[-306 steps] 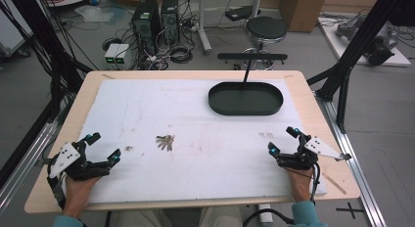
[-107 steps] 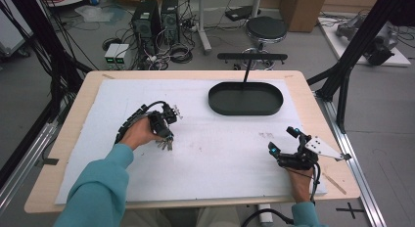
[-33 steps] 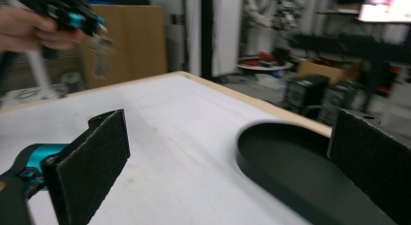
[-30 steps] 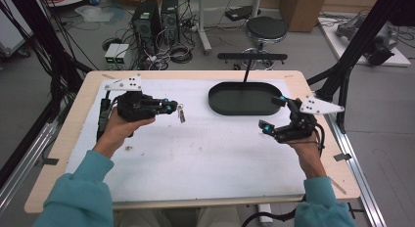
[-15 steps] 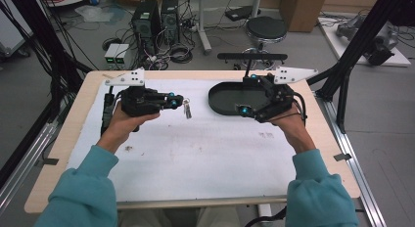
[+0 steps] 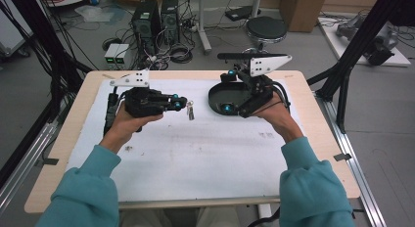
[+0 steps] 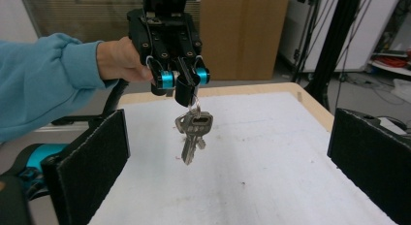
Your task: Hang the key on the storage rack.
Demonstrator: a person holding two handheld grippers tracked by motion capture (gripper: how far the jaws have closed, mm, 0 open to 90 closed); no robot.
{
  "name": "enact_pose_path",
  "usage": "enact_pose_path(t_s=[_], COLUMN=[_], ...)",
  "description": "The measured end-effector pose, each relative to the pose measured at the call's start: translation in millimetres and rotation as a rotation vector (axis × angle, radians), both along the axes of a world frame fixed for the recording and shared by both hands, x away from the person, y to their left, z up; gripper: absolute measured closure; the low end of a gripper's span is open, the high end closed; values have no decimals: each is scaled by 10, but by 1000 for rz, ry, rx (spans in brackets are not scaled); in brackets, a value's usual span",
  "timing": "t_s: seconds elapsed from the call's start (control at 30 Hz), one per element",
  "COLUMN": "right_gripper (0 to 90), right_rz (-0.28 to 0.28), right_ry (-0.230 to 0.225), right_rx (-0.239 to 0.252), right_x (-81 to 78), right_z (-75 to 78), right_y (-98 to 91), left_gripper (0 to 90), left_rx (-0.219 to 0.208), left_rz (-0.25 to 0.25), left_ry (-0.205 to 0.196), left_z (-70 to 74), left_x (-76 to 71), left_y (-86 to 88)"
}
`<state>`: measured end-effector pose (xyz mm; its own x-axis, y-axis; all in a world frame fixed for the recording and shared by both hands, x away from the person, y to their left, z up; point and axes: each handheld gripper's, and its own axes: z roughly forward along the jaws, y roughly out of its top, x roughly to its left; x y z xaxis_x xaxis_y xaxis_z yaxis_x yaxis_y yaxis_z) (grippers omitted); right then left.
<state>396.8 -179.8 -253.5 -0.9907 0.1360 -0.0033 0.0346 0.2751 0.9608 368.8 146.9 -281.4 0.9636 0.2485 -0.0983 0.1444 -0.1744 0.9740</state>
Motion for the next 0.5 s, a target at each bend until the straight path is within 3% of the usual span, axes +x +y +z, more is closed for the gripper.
enact_pose_path(t_s=[0.17, 0.5], right_gripper=[49, 90], right_rz=[66, 130], right_ry=[3, 19], right_rx=[-19, -57], right_x=[18, 14], right_z=[-33, -75], right_y=[124, 284], left_gripper=[885, 884], left_rx=[-3, -19], left_rz=[-26, -57], left_ry=[-2, -5], left_z=[12, 26], left_x=[-34, -65], left_y=[-12, -23])
